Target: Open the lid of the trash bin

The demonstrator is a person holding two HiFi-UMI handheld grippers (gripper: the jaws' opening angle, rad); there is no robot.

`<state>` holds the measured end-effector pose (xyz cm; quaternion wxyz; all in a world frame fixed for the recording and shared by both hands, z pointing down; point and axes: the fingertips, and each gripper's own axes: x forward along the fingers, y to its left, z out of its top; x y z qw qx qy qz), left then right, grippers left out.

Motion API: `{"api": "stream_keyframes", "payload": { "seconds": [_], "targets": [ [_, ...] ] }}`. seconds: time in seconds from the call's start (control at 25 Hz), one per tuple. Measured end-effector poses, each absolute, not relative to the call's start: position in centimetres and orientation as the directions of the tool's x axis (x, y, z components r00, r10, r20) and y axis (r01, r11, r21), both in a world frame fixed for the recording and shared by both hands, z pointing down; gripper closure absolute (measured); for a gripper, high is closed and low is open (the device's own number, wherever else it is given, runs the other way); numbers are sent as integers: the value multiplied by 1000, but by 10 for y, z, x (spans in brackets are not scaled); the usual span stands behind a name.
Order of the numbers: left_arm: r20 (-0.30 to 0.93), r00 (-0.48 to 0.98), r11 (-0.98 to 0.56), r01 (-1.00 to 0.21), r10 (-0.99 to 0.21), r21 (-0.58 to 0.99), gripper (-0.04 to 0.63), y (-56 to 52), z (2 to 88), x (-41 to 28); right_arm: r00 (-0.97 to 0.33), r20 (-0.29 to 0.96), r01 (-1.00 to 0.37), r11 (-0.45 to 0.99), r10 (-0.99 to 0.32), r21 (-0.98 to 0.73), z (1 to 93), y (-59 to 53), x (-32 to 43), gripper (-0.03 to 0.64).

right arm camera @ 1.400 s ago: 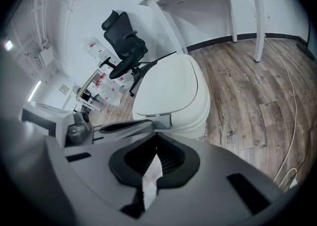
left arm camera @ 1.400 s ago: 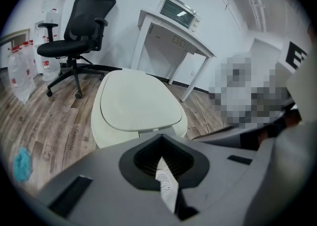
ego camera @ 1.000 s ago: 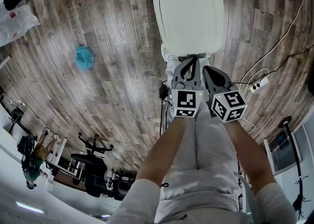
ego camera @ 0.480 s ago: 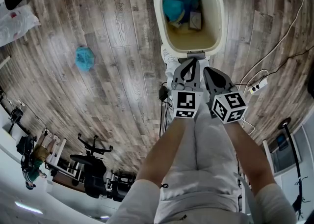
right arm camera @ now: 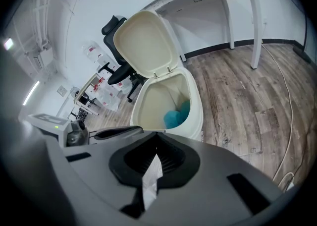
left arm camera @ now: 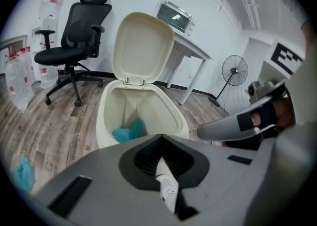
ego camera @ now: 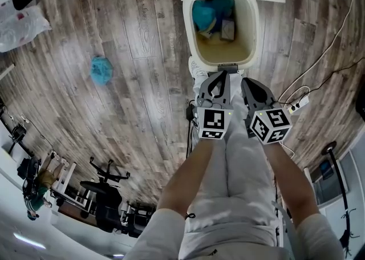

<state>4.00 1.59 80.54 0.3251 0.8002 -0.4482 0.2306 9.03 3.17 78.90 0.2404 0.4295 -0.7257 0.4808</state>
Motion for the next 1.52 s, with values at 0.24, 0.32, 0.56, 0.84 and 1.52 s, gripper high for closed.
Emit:
{"api": "stream_keyframes", "payload": {
  "seconds": [0.24,0.32,0.56,0.84,1.52],
  "targets": [
    [632,476,-394,-876,-611,279,594,-4,764,31,-502,744,-861,180,-440,-475,753,8,95,601],
    [618,469,-390,-881,-631,269,594,-17,746,27,-502,731,-861,189,-462,-472,738,-5,93,600],
    [558,466,-382,-884,-686,269,594,-42,664,17,-496,692,-863,206,-524,-462,666,-36,97,601],
    [459,429,-361,-903,-778,233,594,-87,555,-13,-503,602,-856,263,-620,-445,556,-83,102,601],
    [146,341,-309,-929,-929,202,594,-120,264,-67,-541,339,-832,429,-770,-352,278,-124,107,600]
  ]
}}
